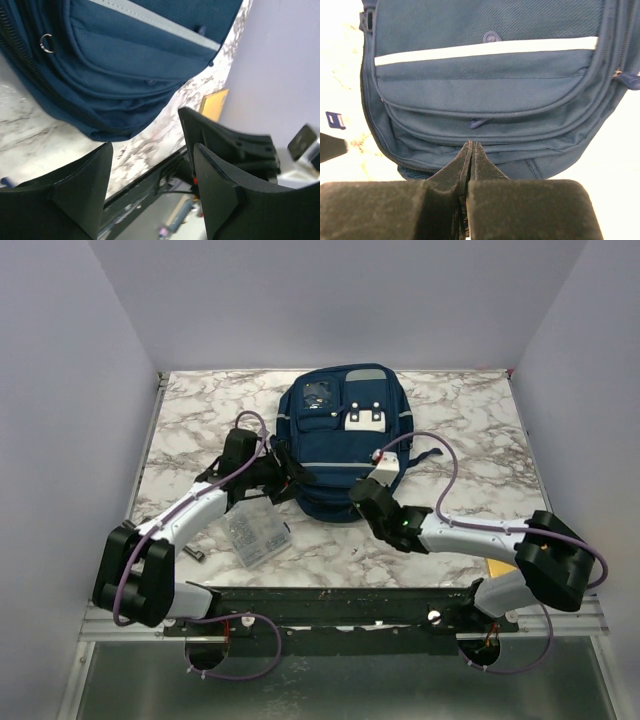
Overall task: Pack the student bag
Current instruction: Zip the student bag at the center of the board.
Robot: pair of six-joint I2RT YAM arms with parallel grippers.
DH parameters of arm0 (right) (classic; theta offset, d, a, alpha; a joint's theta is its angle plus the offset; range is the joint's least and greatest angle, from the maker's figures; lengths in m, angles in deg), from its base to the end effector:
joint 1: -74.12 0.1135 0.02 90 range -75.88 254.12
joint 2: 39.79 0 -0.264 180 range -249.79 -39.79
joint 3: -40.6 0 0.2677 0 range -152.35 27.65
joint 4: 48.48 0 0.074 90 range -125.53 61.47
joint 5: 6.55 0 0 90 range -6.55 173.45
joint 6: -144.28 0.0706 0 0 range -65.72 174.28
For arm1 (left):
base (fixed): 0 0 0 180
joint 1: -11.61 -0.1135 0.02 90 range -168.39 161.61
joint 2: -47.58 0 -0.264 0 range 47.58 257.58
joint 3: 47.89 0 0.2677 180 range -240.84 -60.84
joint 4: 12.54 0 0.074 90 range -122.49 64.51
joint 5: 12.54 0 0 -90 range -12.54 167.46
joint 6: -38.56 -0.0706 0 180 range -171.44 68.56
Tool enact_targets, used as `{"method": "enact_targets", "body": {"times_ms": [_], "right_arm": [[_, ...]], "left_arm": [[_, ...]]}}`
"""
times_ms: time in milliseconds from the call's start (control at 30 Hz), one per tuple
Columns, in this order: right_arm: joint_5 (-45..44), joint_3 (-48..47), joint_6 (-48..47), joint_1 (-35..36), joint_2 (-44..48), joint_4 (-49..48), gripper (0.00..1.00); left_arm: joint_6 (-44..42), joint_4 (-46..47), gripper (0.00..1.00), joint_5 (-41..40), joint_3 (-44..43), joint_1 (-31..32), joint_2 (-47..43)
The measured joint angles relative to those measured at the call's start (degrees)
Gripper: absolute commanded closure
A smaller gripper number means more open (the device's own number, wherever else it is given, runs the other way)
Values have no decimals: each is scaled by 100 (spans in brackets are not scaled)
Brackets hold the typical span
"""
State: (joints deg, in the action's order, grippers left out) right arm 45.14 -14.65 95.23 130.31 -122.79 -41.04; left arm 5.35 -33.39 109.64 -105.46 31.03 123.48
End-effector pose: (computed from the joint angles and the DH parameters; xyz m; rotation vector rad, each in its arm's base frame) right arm 0.2203 0.2502 0.1763 0.0928 2.0532 0.3214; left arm 0.2831 -0.1397 0.2009 -0.4699 2.4443 -1.2826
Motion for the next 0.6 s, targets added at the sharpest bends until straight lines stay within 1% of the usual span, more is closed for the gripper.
{"method": "enact_targets", "body": {"times_ms": [167, 267, 400, 433, 567, 600], "right_arm": [[162, 240, 181, -227, 629, 28, 83], [212, 389, 258, -354, 933, 57, 80], [278, 557, 273, -409, 1121, 146, 80], [297, 588, 273, -413, 1150, 170, 80], [358, 621, 251, -417, 1244, 214, 80], [378, 621, 243, -417, 1266, 214, 80]], "left_arm": [[785, 374, 32, -234, -181, 256, 551], [1416, 761, 33, -575, -179, 455, 841], [1926, 1102, 34, -859, -179, 671, 1263], [2085, 1152, 35, -979, -179, 754, 1381], [2417, 1344, 50, -1375, -177, 940, 1543], [2476, 1432, 53, -1508, -177, 979, 1574]]}}
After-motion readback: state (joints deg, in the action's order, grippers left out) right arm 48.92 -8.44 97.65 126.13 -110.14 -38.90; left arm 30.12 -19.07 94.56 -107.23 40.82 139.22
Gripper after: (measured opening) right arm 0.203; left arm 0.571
